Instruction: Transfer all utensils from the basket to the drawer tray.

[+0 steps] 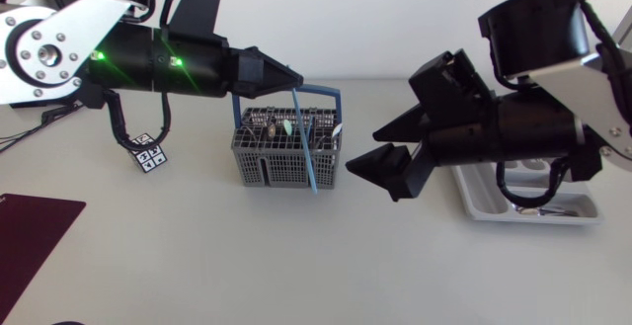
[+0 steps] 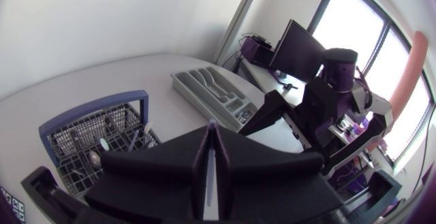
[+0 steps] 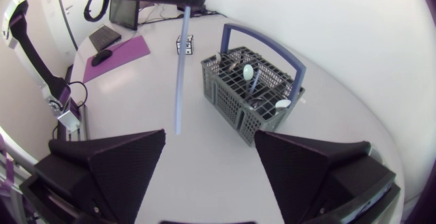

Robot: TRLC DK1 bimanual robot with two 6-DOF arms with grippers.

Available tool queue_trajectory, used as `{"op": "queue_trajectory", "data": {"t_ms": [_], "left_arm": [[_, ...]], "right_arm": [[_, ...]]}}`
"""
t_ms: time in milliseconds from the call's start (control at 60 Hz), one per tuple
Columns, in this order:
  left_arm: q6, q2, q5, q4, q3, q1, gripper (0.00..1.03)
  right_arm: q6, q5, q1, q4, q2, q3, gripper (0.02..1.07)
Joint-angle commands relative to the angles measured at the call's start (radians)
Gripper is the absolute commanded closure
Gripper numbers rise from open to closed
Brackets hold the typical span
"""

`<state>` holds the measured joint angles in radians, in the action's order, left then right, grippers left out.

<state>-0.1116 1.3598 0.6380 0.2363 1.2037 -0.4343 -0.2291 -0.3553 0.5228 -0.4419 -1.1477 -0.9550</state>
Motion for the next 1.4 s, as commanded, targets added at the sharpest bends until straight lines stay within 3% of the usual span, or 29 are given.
{"op": "queue_trajectory", "data": {"t_ms": [0,267,433,717,1000,1083,1383], "left_arm": [[-0.048,0.039,0.034,0.014,0.045,-0.011,1.0],[-0.083,0.065,0.051,0.008,0.063,-0.05,1.0],[-0.096,0.073,0.051,-0.003,0.066,-0.061,1.0],[-0.099,0.076,0.051,-0.02,0.063,-0.064,1.0],[-0.112,0.078,0.051,-0.031,0.068,-0.064,0.99],[-0.119,0.078,0.051,-0.035,0.074,-0.061,0.92],[-0.125,0.073,0.048,-0.057,0.186,-0.041,0.45]], "right_arm": [[0.028,-0.03,0.011,-0.018,-0.047,-0.039,0.13],[0.03,-0.12,0.028,-0.041,-0.159,-0.096,0.23],[0.031,-0.134,0.04,-0.038,-0.198,-0.11,0.39],[0.039,-0.16,0.039,-0.027,-0.21,-0.111,0.86],[0.037,-0.189,0.042,-0.037,-0.222,-0.11,1.01],[0.037,-0.189,0.042,-0.04,-0.216,-0.103,1.01],[0.01,-0.2,0.036,-0.078,-0.195,-0.06,1.01]]}}
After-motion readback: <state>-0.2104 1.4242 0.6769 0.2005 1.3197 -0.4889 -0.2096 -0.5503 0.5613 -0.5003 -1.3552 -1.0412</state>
